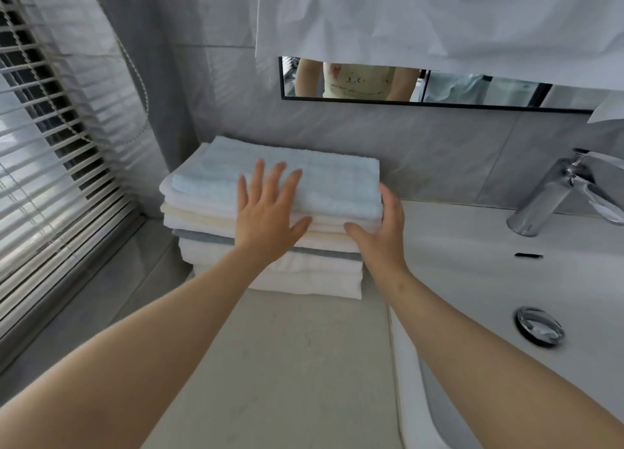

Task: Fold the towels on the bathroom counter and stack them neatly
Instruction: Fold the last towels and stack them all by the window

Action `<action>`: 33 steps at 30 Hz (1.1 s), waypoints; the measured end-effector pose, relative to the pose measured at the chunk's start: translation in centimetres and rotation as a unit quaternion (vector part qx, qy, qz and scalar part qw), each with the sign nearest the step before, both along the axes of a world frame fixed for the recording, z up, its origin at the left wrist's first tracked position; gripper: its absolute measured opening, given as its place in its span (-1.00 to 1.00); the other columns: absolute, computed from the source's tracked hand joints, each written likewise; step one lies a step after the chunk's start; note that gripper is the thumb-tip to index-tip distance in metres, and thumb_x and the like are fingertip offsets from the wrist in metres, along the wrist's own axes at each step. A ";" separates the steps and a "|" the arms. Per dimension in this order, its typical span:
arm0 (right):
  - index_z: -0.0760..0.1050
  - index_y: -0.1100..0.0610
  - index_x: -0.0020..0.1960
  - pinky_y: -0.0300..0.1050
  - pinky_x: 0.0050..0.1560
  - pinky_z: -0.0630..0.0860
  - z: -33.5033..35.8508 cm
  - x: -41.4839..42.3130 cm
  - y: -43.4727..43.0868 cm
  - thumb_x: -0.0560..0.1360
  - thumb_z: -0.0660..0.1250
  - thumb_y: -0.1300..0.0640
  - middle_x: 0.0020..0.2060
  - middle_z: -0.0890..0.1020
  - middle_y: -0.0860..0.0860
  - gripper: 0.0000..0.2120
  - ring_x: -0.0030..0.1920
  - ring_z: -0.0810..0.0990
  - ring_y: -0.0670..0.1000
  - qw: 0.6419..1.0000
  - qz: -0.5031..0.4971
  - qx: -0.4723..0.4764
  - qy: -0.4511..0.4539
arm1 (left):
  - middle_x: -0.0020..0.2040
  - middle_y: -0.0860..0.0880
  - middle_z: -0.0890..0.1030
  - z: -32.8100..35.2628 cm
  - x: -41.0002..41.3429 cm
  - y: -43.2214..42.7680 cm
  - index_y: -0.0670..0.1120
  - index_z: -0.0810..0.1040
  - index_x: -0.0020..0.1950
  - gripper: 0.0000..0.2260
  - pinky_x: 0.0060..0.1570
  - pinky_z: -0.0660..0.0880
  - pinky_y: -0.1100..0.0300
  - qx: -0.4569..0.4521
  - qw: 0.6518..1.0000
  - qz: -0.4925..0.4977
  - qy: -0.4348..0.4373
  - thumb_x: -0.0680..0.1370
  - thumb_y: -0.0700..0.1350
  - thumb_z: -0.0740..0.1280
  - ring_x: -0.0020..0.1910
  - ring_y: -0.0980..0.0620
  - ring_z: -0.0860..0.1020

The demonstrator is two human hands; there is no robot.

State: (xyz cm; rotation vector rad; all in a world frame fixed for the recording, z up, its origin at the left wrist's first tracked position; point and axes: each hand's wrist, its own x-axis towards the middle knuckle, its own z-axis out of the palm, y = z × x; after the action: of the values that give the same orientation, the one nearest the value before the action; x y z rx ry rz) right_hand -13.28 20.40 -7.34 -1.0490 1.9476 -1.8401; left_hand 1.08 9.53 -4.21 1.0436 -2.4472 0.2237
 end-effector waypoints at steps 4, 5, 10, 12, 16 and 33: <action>0.60 0.15 0.08 -0.56 -0.09 0.30 0.1 -1.7 -0.6 0.49 0.34 0.26 0.01 0.50 -0.04 -0.82 0.10 0.51 0.04 0.990 -0.003 0.059 0.127 | 0.54 0.00 0.06 0.2 0.0 -2.5 0.09 -0.03 0.54 -0.44 0.47 -0.15 -0.08 0.010 0.986 -0.051 -0.160 0.59 0.22 0.04 0.53 -0.08 -0.04; 0.61 0.16 0.05 -0.55 -0.11 0.31 0.1 -2.0 -0.6 0.50 0.32 0.28 -0.04 0.52 -0.03 -0.83 0.06 0.53 0.04 0.990 -0.011 0.053 0.131 | 0.53 0.00 0.10 0.2 0.3 -2.9 0.09 0.01 0.53 -0.46 0.47 -0.10 -0.06 0.005 0.986 -0.051 -0.161 0.60 0.21 0.03 0.52 -0.07 0.02; 0.41 0.03 0.31 -0.49 0.16 0.24 -0.5 -1.9 -0.3 0.42 0.44 0.22 0.31 0.29 -0.08 -0.51 0.31 0.28 -0.15 0.994 0.029 0.060 0.087 | 0.48 -0.02 0.21 -0.1 1.9 -4.1 0.07 0.12 0.51 -0.34 0.44 -0.10 -0.12 -0.021 0.994 -0.040 -0.098 0.49 0.32 0.15 0.50 -0.09 0.08; 0.29 -0.03 0.38 -0.39 0.24 0.24 -1.1 -2.1 0.2 0.36 0.49 0.22 0.40 0.19 -0.05 -0.32 0.36 0.23 -0.11 0.983 0.058 0.123 0.122 | 0.50 0.01 0.13 -0.3 3.1 -5.0 0.11 0.03 0.52 -0.25 0.42 -0.13 -0.20 -0.016 0.991 -0.021 -0.129 0.44 0.37 0.20 0.50 -0.08 0.03; 0.32 0.03 0.37 -0.24 0.14 0.35 -1.0 -2.2 0.4 0.43 0.35 0.34 0.30 0.36 0.03 -0.43 0.16 0.35 -0.09 0.970 0.039 0.153 0.184 | 0.44 -0.05 0.28 -1.7 5.5 -6.1 0.14 -0.05 0.47 -0.08 0.26 0.24 -0.13 -0.059 0.986 0.026 -0.157 0.30 0.31 0.42 0.37 -0.12 0.28; 0.41 0.13 0.29 -0.20 0.01 0.46 -4.0 -1.1 0.4 0.45 0.41 0.20 0.10 0.58 0.04 -0.57 0.03 0.53 -0.03 0.978 -0.009 0.199 -0.064 | 0.50 -0.12 0.08 -3.4 6.8 -5.8 0.00 0.06 0.51 -0.19 0.42 -0.22 -0.19 0.017 0.998 0.064 0.010 0.39 0.05 0.44 0.51 -0.15 -0.03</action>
State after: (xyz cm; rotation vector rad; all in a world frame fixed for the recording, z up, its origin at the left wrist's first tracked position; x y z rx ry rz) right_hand -14.42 20.84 -11.30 -0.7708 2.1285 -1.3995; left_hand 7.87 3.69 -7.64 1.2130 -2.3768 0.2117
